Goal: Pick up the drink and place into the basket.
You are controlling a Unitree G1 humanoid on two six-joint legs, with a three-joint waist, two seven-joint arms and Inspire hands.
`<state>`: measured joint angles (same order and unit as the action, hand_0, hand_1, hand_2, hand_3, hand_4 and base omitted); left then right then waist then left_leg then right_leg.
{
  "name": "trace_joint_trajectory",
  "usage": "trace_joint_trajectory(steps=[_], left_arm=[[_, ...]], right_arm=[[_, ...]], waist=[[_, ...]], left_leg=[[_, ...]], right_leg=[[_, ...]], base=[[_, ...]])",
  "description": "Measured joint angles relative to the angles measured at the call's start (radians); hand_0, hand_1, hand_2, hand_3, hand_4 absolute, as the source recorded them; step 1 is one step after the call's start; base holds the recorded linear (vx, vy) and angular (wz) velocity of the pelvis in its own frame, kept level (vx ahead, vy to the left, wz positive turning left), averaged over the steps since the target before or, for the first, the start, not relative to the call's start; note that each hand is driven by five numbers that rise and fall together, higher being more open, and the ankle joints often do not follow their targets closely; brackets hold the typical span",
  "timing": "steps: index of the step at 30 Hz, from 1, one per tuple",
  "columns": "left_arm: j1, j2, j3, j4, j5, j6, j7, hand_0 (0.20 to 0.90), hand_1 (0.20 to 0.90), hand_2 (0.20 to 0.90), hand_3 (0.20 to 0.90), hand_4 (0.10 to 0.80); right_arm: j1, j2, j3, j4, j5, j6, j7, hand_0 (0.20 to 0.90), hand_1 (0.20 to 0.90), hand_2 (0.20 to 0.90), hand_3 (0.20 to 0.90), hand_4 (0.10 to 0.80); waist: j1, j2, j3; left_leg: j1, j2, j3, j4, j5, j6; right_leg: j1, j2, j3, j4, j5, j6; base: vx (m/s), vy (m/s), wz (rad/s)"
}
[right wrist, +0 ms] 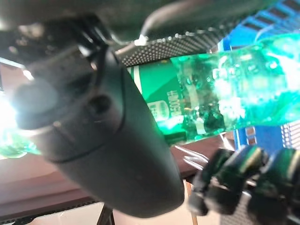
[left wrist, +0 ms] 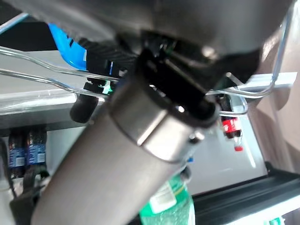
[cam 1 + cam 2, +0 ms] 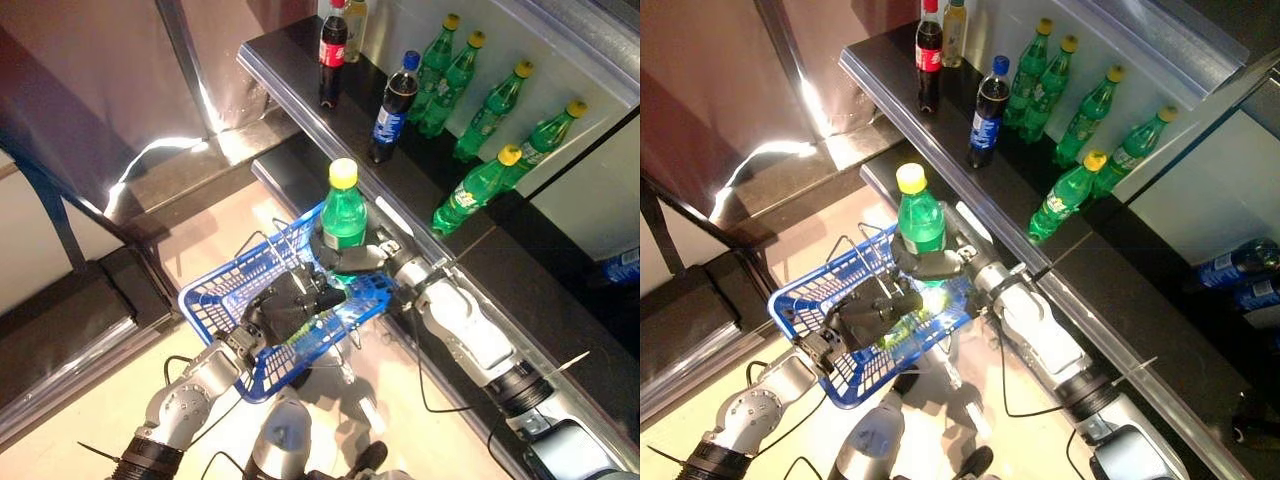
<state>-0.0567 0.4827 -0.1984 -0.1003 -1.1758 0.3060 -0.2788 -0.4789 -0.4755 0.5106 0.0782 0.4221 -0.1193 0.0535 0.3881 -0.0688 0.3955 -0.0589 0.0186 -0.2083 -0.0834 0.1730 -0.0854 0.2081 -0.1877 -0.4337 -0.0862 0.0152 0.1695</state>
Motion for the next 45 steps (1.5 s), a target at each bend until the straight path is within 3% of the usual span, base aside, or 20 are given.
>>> trace_joint_trajectory(steps=[15, 29, 45], left_arm=[[0.000, 0.085, -0.023, -0.019, 0.000, 0.046, -0.062, 0.300, 0.300, 0.300, 0.200, 0.100], [-0.002, 0.097, -0.022, -0.153, 0.000, 0.061, -0.162, 0.300, 0.300, 0.300, 0.200, 0.100], [-0.011, 0.109, -0.023, -0.177, 0.000, 0.062, -0.219, 0.300, 0.300, 0.300, 0.200, 0.100]], right_arm=[[0.000, -0.006, 0.026, 0.071, -0.070, -0.001, -0.043, 0.300, 0.300, 0.300, 0.200, 0.100], [0.026, -0.003, 0.071, 0.259, -0.220, 0.004, -0.070, 0.300, 0.300, 0.300, 0.200, 0.100], [0.022, -0.005, 0.149, 0.277, -0.423, 0.007, -0.087, 0.300, 0.300, 0.300, 0.200, 0.100]], waist=[[0.037, -0.001, 0.000], [0.053, -0.003, -0.002], [0.056, -0.004, -0.002]], left_leg=[[-0.013, -0.018, -0.035, 0.015, -0.004, -0.003], [-0.017, -0.025, -0.049, 0.017, -0.003, -0.001], [-0.017, -0.026, -0.052, 0.018, -0.005, -0.003]], right_leg=[[0.014, -0.007, -0.028, 0.000, -0.009, 0.007], [0.016, -0.009, -0.029, 0.000, -0.012, 0.011], [0.018, -0.009, -0.031, 0.000, -0.013, 0.012]], base=[[-0.003, 0.002, 0.06], [-0.002, 0.003, 0.02], [0.000, 0.000, 0.00]])
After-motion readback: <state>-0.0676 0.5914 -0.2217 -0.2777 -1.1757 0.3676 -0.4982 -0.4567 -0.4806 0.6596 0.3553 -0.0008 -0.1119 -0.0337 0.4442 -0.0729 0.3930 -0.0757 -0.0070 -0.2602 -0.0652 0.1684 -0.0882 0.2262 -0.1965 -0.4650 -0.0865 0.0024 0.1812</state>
